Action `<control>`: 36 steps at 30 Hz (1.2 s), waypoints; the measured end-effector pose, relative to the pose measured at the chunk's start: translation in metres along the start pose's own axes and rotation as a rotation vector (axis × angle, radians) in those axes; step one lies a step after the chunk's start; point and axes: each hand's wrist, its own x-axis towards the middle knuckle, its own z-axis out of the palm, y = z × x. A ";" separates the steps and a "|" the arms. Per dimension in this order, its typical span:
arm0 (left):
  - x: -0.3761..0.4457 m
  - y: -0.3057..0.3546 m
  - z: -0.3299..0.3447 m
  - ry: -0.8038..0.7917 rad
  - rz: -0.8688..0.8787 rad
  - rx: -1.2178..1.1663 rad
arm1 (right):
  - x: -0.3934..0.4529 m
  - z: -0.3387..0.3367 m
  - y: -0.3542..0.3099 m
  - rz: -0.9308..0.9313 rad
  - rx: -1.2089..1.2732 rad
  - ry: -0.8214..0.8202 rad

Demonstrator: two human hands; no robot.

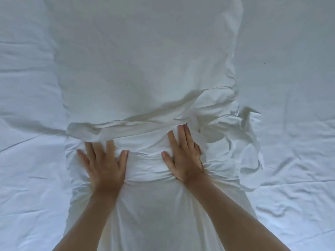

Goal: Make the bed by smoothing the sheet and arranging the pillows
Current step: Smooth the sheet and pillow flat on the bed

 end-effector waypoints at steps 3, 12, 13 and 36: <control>0.014 -0.002 0.011 0.006 0.007 0.024 | 0.011 0.014 0.005 -0.077 -0.024 0.120; 0.014 0.000 -0.001 -0.009 0.013 0.034 | 0.006 0.013 0.005 -0.082 0.018 0.187; 0.015 -0.001 -0.001 0.012 0.021 0.040 | 0.007 0.012 0.003 -0.080 0.028 0.192; -0.033 0.260 -0.074 -0.125 0.716 0.066 | -0.179 -0.056 0.111 0.556 0.574 0.519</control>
